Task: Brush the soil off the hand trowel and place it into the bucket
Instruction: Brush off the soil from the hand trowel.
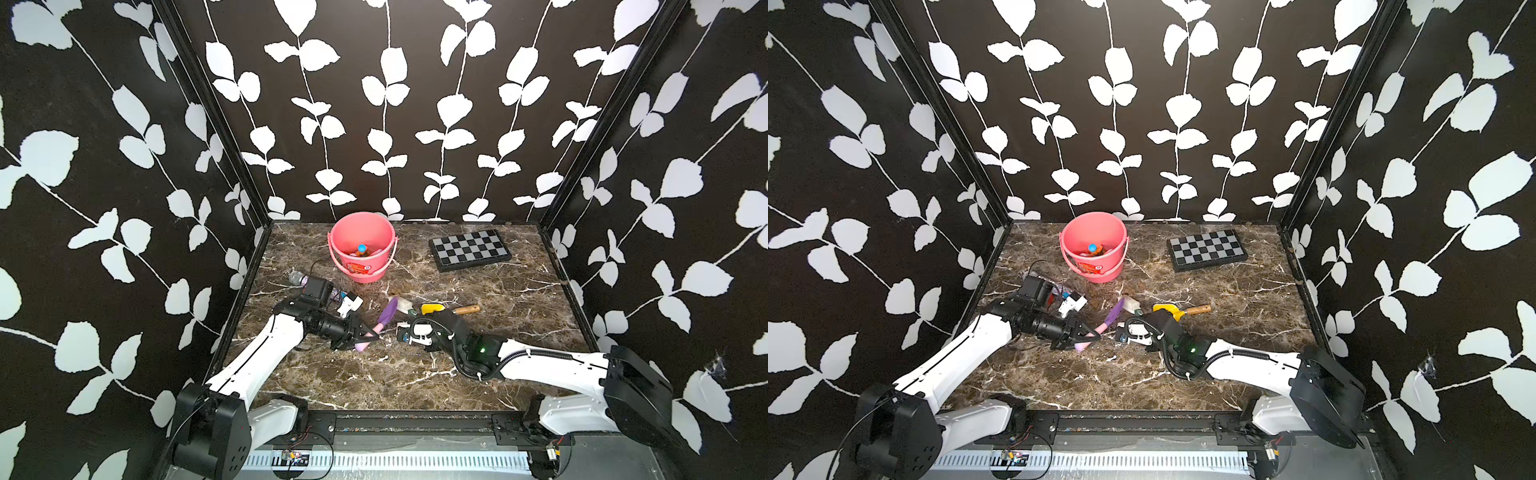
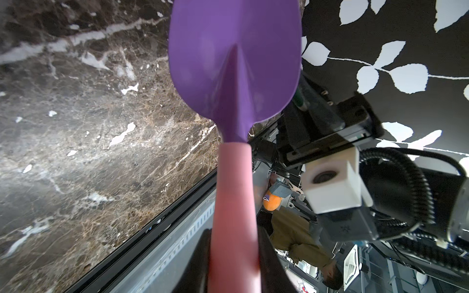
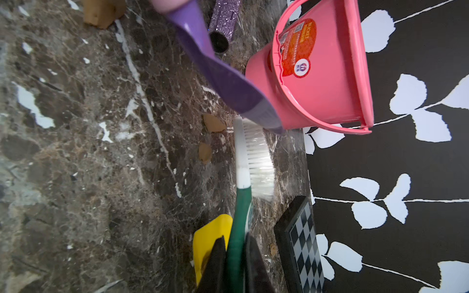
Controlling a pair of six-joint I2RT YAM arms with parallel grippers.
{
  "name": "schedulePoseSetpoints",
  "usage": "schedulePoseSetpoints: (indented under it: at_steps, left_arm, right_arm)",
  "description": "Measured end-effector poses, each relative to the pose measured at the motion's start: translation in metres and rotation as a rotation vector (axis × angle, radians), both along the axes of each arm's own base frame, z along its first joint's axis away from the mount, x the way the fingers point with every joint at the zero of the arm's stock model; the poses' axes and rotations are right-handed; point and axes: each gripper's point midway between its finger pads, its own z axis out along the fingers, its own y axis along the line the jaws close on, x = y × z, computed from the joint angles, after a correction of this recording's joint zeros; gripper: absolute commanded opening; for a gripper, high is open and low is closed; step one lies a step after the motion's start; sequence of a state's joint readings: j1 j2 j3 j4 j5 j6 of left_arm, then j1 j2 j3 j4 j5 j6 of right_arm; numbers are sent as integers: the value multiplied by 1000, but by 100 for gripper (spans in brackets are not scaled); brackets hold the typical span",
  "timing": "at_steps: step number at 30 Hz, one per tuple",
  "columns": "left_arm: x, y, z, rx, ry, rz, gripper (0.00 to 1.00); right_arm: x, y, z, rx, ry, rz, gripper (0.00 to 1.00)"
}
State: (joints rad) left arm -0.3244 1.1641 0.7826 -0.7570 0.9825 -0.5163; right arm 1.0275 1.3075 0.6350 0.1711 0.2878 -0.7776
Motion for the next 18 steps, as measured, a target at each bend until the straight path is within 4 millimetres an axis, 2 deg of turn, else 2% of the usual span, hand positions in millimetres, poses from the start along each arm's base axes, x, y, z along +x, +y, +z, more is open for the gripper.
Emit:
schedulePoseSetpoints:
  at_steps: [4, 11, 14, 18]
  left_arm:
    - [0, 0, 0, 0, 1, 0, 0]
    - [-2, 5, -7, 46, -7, -14, 0]
    - [-2, 8, -10, 75, -25, -24, 0]
    - [-2, 13, -12, 121, -53, -38, 0]
  right_arm:
    - [-12, -3, -4, 16, 35, 22, 0]
    - [-35, 14, 6, 40, 53, 110, 0]
    - [-36, 16, 9, 18, 51, 123, 0]
    - [-27, 15, 11, -21, 33, 109, 0]
